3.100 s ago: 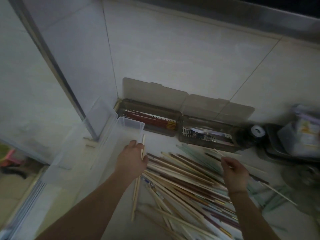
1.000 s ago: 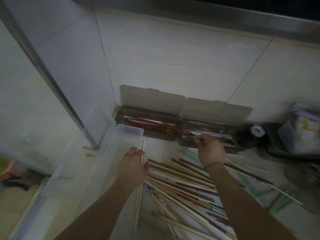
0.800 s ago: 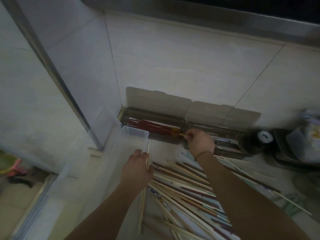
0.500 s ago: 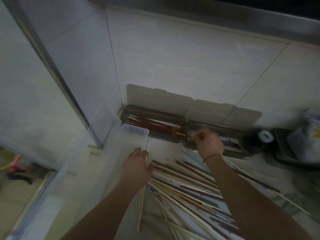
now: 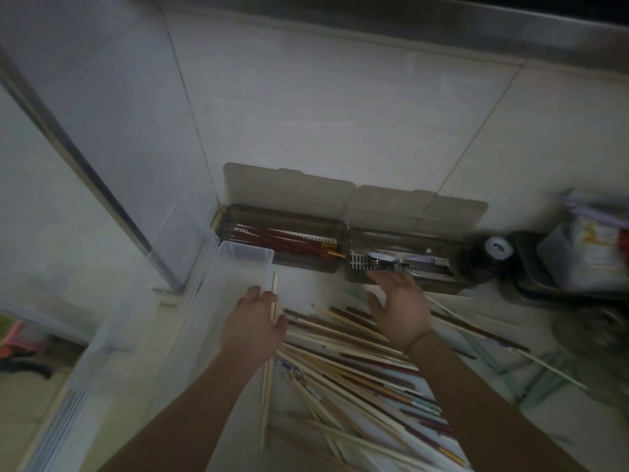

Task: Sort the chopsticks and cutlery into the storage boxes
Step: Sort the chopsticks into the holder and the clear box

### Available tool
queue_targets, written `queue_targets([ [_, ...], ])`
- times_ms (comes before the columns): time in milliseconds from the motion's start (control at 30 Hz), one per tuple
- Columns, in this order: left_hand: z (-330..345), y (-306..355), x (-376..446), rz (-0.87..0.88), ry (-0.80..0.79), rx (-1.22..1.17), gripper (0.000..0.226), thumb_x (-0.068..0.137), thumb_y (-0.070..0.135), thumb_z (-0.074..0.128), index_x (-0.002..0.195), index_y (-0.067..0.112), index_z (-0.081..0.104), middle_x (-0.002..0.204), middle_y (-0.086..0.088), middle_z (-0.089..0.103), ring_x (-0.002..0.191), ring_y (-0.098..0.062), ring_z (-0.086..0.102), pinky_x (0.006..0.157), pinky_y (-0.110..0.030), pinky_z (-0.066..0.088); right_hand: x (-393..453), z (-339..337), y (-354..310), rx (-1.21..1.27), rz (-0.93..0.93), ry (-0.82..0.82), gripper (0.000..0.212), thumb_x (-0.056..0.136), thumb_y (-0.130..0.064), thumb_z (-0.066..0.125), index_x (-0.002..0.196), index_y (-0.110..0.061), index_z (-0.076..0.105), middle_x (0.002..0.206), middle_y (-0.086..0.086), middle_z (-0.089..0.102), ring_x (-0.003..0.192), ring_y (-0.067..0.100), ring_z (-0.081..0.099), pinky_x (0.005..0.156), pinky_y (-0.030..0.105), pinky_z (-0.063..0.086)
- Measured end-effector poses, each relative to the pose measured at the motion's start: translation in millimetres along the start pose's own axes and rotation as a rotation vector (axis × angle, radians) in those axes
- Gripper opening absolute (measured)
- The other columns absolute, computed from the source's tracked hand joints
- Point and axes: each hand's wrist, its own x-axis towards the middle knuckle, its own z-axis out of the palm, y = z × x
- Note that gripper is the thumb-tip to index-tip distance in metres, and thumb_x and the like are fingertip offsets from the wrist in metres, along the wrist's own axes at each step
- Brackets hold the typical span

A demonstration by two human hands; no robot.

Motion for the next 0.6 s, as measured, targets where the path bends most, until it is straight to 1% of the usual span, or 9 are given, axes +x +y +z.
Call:
queue_targets([
  [33, -0.9, 0.1, 0.0, 0.003, 0.003, 0.005, 0.04, 0.083, 0.038, 0.063, 0.117, 0.017, 0.061, 0.119, -0.006, 0.052, 0.103, -0.027, 0.058, 0.087, -0.037, 0.051, 9.0, 4.6, -10.7, 0.006, -0.014, -0.058, 0.05, 0.087, -0.032, 0.061, 0.135, -0.017, 0.053, 0.135, 0.004, 0.057, 0.128, 0.028, 0.046, 0.106, 0.04, 0.038],
  [100, -1.9, 0.0, 0.2, 0.012, 0.01, 0.011, 0.039, 0.083, 0.038, 0.063, 0.116, 0.017, 0.062, 0.118, -0.006, 0.053, 0.102, -0.027, 0.058, 0.087, -0.037, 0.051, 24.5, 15.1, -28.1, -0.002, -0.012, -0.189, 0.065, 0.091, -0.043, 0.051, 0.148, -0.019, 0.031, 0.154, -0.001, 0.032, 0.145, 0.021, 0.02, 0.117, 0.042, 0.021],
  [167, -2.3, -0.1, 0.1, 0.011, 0.01, 0.014, 0.039, 0.083, 0.039, 0.061, 0.115, 0.018, 0.061, 0.119, -0.005, 0.052, 0.104, -0.026, 0.058, 0.087, -0.037, 0.051, 34.0, 27.5, -41.4, -0.049, -0.011, -0.31, 0.075, 0.092, -0.05, 0.042, 0.153, -0.019, 0.011, 0.161, -0.004, 0.008, 0.148, 0.017, -0.003, 0.119, 0.044, 0.005],
  [233, -1.5, -0.7, -0.2, 0.006, 0.007, 0.009, 0.04, 0.083, 0.04, 0.061, 0.117, 0.019, 0.06, 0.121, -0.004, 0.052, 0.106, -0.025, 0.057, 0.088, -0.036, 0.05, 37.4, 39.0, -52.0, -0.088, -0.002, -0.384, 0.081, 0.092, -0.054, 0.039, 0.153, -0.018, -0.001, 0.161, -0.005, -0.006, 0.147, 0.016, -0.013, 0.117, 0.046, -0.005],
  [333, -0.9, -1.1, -0.3, 0.002, 0.005, 0.005, 0.04, 0.083, 0.04, 0.059, 0.118, 0.019, 0.06, 0.122, -0.003, 0.052, 0.108, -0.024, 0.055, 0.089, -0.036, 0.05, 41.1, 48.7, -59.2, -0.129, -0.036, -0.397, 0.084, 0.09, -0.056, 0.038, 0.153, -0.019, -0.005, 0.161, -0.004, -0.009, 0.146, 0.014, -0.015, 0.115, 0.047, -0.011],
  [400, -0.4, -1.2, -0.3, 0.004, 0.002, 0.005, 0.04, 0.084, 0.041, 0.059, 0.118, 0.02, 0.059, 0.122, -0.003, 0.051, 0.108, -0.024, 0.055, 0.09, -0.036, 0.05, 43.2, 48.0, -56.7, -0.147, -0.052, -0.383, 0.082, 0.09, -0.055, 0.04, 0.153, -0.023, -0.002, 0.161, -0.006, -0.008, 0.146, 0.016, -0.018, 0.114, 0.049, -0.013],
  [467, 0.1, -2.0, -0.7, 0.003, -0.01, 0.015, 0.042, 0.084, 0.042, 0.058, 0.12, 0.021, 0.058, 0.124, -0.002, 0.051, 0.109, -0.023, 0.054, 0.091, -0.035, 0.049, 40.5, 42.3, -49.7, -0.087, -0.034, -0.282, 0.074, 0.09, -0.05, 0.045, 0.152, -0.027, 0.014, 0.161, -0.008, 0.004, 0.147, 0.018, -0.012, 0.117, 0.05, -0.007],
  [533, 1.2, -3.0, -1.0, 0.0, -0.023, 0.021, 0.043, 0.085, 0.042, 0.058, 0.122, 0.021, 0.057, 0.127, -0.002, 0.049, 0.111, -0.023, 0.053, 0.092, -0.035, 0.048, 27.4, 31.1, -37.3, 0.056, 0.021, -0.052, 0.057, 0.088, -0.038, 0.058, 0.141, -0.024, 0.043, 0.153, -0.003, 0.034, 0.147, 0.025, 0.012, 0.119, 0.05, 0.012],
  [600, 2.0, -3.2, -0.8, -0.001, -0.023, 0.016, 0.043, 0.085, 0.041, 0.059, 0.122, 0.019, 0.058, 0.128, -0.004, 0.049, 0.111, -0.025, 0.054, 0.092, -0.036, 0.049, 2.9, 19.2, -12.5, 0.15, 0.08, 0.211, 0.036, 0.085, -0.028, 0.064, 0.12, -0.017, 0.064, 0.131, 0.004, 0.059, 0.131, 0.032, 0.042, 0.11, 0.049, 0.032],
])
